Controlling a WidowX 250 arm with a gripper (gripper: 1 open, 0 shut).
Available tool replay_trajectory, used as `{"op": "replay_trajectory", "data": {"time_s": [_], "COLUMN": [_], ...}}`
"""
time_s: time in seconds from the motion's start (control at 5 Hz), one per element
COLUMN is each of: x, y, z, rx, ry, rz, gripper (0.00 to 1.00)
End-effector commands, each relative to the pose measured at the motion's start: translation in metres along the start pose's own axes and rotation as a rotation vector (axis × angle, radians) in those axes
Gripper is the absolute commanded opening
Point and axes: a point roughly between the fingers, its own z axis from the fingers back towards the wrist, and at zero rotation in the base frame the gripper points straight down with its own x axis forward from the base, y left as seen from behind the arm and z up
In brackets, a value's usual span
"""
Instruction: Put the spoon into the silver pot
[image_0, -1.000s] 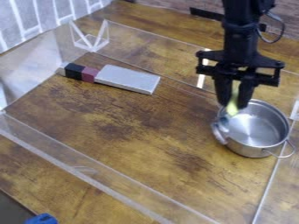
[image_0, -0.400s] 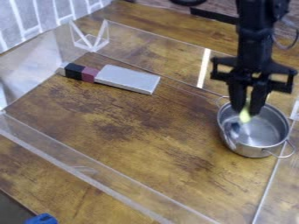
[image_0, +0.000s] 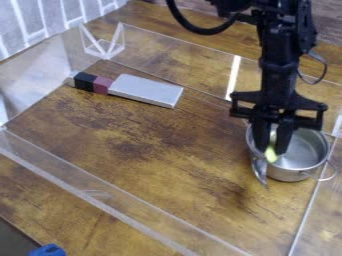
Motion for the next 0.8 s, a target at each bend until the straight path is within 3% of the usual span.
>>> {"op": "replay_trajectory", "data": {"time_s": [0.0, 0.4, 0.6], "x": [0.017, 0.022, 0.027], "y": [0.001, -0.002, -0.005], "z": [0.042, 0.033, 0.037], "rx": [-0.038, -0.051, -0.053], "ry": [-0.088, -0.096, -0.100], "rz": [0.001, 0.044, 0.091], "gripper": [0.00, 0.00, 0.00]}}
